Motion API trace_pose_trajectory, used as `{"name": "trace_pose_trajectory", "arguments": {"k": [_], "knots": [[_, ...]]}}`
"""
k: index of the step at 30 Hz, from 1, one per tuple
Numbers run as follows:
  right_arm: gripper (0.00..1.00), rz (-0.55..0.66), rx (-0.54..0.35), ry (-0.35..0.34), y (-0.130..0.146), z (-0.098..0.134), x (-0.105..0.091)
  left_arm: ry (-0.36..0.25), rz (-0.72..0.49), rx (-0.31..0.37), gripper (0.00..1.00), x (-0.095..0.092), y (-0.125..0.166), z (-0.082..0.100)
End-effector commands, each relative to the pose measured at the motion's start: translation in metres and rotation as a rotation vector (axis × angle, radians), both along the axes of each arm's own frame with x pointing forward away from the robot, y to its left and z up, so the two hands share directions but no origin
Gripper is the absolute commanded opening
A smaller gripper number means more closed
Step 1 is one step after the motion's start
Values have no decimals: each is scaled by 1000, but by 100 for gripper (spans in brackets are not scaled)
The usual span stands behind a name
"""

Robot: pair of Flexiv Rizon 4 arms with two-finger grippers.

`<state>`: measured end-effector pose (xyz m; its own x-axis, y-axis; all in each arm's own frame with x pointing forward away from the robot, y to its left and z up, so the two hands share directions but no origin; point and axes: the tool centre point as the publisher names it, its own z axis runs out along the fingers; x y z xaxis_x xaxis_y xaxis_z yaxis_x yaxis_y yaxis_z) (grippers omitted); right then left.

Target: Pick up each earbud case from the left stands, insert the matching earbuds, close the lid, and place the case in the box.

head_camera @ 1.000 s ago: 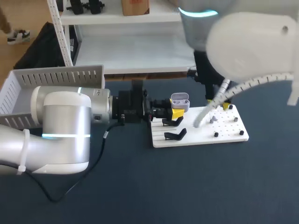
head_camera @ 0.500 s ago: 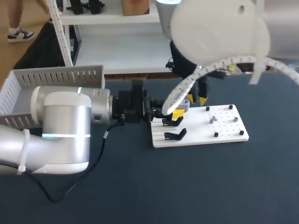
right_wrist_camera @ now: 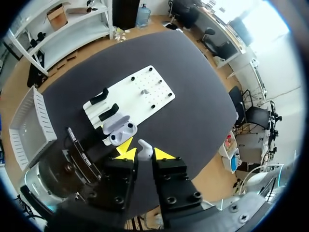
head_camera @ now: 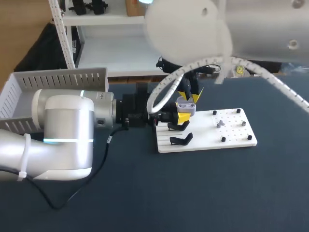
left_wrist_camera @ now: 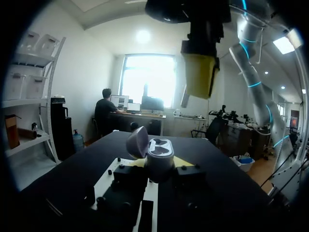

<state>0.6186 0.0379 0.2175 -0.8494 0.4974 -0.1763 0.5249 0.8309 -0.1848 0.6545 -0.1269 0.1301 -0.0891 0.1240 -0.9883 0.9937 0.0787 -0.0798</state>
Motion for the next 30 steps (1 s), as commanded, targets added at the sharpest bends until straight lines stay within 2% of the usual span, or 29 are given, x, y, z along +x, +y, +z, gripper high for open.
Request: {"name": "trace_pose_trajectory", "arguments": {"k": [1,20,30], "knots": [[0,-8,-52,36,7,-1,8,-2,3,-3,0,0,0,-1],[0,-56,-87,66,3,-30,11,-2,3,-3,0,0,0,-1],[0,-65,-90,71,1,-34,16,-2,3,-3,0,0,0,-1]]}}
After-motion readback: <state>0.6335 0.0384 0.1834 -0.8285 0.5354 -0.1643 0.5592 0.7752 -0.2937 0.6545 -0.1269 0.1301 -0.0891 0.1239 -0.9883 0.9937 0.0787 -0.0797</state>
